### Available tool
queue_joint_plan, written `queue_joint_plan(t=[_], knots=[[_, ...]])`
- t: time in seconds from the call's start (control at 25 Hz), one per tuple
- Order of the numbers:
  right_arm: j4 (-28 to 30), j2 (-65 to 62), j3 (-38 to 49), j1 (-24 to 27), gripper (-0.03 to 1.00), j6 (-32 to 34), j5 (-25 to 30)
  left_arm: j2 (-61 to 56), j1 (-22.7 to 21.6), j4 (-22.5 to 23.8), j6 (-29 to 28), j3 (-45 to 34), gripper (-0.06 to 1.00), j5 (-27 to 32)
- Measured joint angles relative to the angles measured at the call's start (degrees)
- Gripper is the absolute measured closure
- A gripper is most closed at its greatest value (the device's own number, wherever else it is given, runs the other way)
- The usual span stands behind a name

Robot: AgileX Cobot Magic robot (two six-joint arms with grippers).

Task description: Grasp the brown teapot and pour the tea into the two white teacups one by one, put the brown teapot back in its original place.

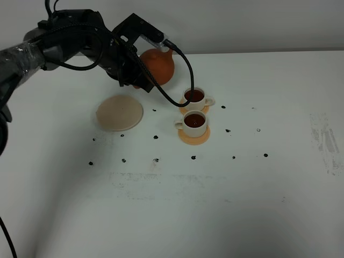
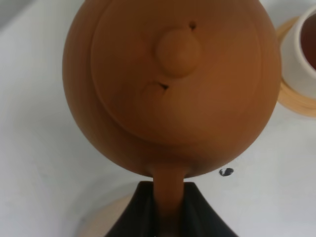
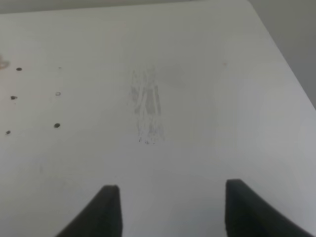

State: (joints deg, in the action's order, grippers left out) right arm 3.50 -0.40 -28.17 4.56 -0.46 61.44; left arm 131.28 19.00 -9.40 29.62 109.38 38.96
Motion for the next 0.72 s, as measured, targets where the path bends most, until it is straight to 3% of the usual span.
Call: queue_joint_plan(t=[0.4, 0.72], knots=[[0.0, 0.0, 0.0, 0.0, 0.52, 0.0, 0.0, 5.88, 0.0, -1.49, -2.09, 2.57, 0.84, 2.01], [0.0, 0.0, 0.0, 0.0, 0.52, 0.0, 0.0, 4.17, 0.0, -0.58, -2.09, 2.57, 0.84, 2.35]])
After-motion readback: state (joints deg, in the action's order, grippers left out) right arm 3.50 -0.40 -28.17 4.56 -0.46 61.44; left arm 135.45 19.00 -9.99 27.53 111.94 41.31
